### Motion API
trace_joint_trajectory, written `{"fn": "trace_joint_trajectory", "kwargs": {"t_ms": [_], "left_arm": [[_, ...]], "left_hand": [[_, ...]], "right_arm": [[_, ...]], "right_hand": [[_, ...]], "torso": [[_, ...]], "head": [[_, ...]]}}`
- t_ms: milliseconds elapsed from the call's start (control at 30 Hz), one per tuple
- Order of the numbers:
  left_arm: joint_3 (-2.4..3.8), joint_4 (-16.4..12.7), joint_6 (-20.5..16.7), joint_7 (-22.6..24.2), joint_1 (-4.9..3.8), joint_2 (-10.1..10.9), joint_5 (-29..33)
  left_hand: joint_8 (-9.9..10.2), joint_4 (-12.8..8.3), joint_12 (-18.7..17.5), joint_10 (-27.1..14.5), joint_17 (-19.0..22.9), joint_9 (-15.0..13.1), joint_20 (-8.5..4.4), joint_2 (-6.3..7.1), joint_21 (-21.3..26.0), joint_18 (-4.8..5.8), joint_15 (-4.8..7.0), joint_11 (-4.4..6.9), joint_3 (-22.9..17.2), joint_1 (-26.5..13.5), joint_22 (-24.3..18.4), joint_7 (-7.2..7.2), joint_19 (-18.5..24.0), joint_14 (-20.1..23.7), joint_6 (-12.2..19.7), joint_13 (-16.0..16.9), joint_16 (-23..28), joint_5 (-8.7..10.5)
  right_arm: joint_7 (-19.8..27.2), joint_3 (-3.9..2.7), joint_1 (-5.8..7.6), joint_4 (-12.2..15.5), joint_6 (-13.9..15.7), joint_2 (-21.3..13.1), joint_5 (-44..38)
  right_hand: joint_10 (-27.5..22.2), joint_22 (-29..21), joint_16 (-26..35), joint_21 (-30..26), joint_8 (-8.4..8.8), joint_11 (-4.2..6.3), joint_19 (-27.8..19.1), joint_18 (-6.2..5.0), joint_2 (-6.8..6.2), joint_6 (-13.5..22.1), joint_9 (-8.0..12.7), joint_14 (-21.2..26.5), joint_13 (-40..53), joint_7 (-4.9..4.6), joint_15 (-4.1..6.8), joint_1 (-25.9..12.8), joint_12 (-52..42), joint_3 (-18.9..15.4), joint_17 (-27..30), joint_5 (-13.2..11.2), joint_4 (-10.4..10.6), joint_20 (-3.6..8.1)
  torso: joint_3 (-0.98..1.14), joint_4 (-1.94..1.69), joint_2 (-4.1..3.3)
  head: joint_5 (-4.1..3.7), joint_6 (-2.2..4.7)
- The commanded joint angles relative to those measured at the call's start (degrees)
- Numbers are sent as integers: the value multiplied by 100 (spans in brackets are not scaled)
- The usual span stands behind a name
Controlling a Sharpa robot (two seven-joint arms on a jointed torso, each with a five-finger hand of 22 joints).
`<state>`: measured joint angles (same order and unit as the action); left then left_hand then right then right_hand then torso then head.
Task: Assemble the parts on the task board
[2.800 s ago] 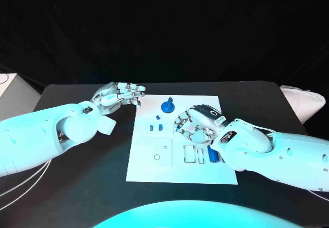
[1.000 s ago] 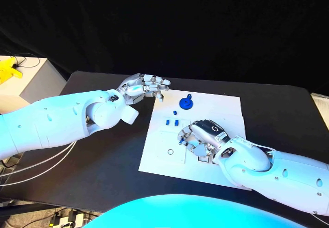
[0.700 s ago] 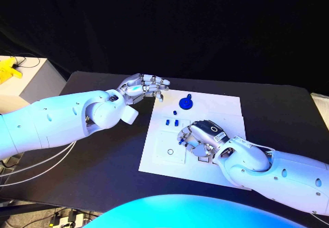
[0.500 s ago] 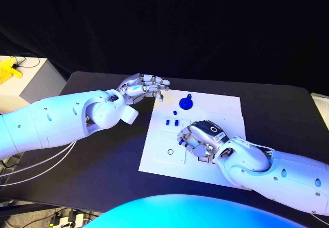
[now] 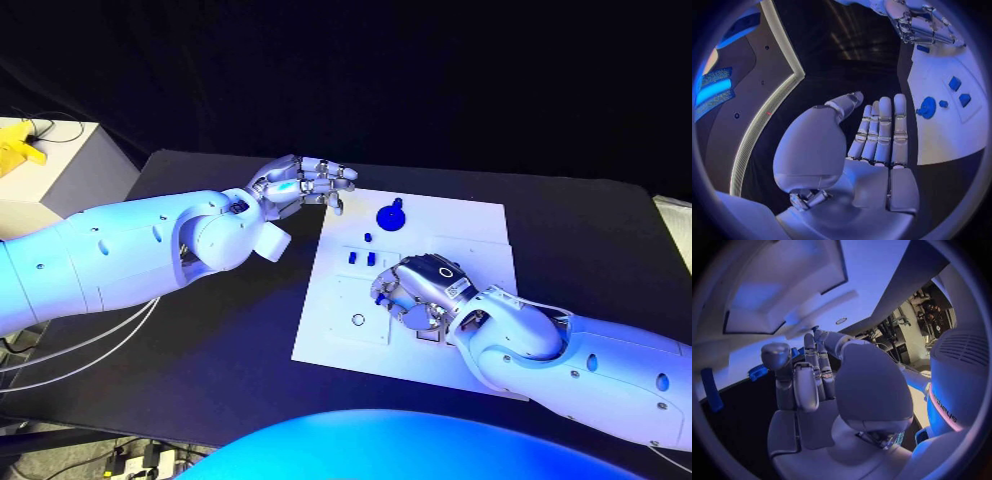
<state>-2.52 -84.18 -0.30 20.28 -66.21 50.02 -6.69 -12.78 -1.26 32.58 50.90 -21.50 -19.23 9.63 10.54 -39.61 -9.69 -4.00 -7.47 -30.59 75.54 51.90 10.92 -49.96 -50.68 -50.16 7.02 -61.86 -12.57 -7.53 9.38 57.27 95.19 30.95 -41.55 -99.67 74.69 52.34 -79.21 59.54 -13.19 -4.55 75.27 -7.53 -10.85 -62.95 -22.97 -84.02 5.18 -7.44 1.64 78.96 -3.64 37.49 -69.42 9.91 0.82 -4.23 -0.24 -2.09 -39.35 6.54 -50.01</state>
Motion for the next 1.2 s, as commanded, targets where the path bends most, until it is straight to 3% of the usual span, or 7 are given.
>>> {"fn": "trace_joint_trajectory", "kwargs": {"t_ms": [33,167,300,833,1133,1200], "left_arm": [[4,-7,90,9,0,-9,23],[4,-4,98,0,0,-8,23],[4,0,122,-23,0,-11,31],[4,11,158,-58,0,-11,37],[4,35,159,-62,0,-18,38],[4,49,160,-62,0,-24,38]], "left_hand": [[-33,-2,-29,-3,5,7,-3,-20,20,-75,-9,-25,36,27,-5,18,-49,-26,19,-9,14,-27],[-33,-2,-29,-3,5,7,-3,-20,20,-75,-9,-25,36,27,-5,18,-49,-26,19,-9,14,-27],[-36,5,-31,-1,7,9,-1,-23,28,-74,-11,-27,41,21,-12,20,-52,-26,20,-10,21,-27],[-36,13,-34,-2,8,10,0,-22,36,-74,-13,-29,48,10,-17,24,-53,-26,25,-12,25,-26],[-36,13,-34,-2,8,10,0,-22,36,-74,-13,-29,48,10,-17,24,-53,-26,25,-12,25,-26],[-36,13,-34,-2,8,10,0,-22,36,-74,-13,-29,48,10,-17,24,-53,-26,25,-12,25,-26]], "right_arm": [[79,37,-23,-56,-362,21,-2],[184,49,-26,-65,-317,26,72],[217,56,-27,-63,-134,15,112],[143,61,-29,6,516,-81,179],[268,50,-18,240,836,-242,451],[289,34,29,357,831,-348,593]], "right_hand": [[-29,-51,28,-61,53,96,-78,18,-85,140,-14,-210,-64,-26,-55,-188,25,-82,29,58,28,-18],[-482,-136,42,-169,130,-18,-145,4,-249,266,-14,-188,-145,-94,-152,-385,29,-209,87,67,135,-104],[-781,-312,65,-353,188,-72,-247,-37,-332,354,-5,-165,-156,-118,-200,-412,8,-290,163,20,169,-160],[-1396,-868,259,-942,397,-165,-597,-153,-368,626,65,23,-140,-180,-285,-252,-86,-593,586,121,183,-253],[-1457,-878,262,-978,490,-169,-618,-161,-362,744,103,49,-128,-189,-291,-209,-168,-697,621,143,204,-262],[-1493,-852,247,-973,594,-166,-599,-159,-361,889,148,46,-126,-188,-289,-187,-238,-778,627,152,234,-264]], "torso": [[3,-3,-1],[2,4,1],[0,3,2],[3,3,1],[7,11,6],[7,10,11]], "head": [[1,1],[-4,1],[-16,1],[-83,1],[-147,1],[-177,1]]}}
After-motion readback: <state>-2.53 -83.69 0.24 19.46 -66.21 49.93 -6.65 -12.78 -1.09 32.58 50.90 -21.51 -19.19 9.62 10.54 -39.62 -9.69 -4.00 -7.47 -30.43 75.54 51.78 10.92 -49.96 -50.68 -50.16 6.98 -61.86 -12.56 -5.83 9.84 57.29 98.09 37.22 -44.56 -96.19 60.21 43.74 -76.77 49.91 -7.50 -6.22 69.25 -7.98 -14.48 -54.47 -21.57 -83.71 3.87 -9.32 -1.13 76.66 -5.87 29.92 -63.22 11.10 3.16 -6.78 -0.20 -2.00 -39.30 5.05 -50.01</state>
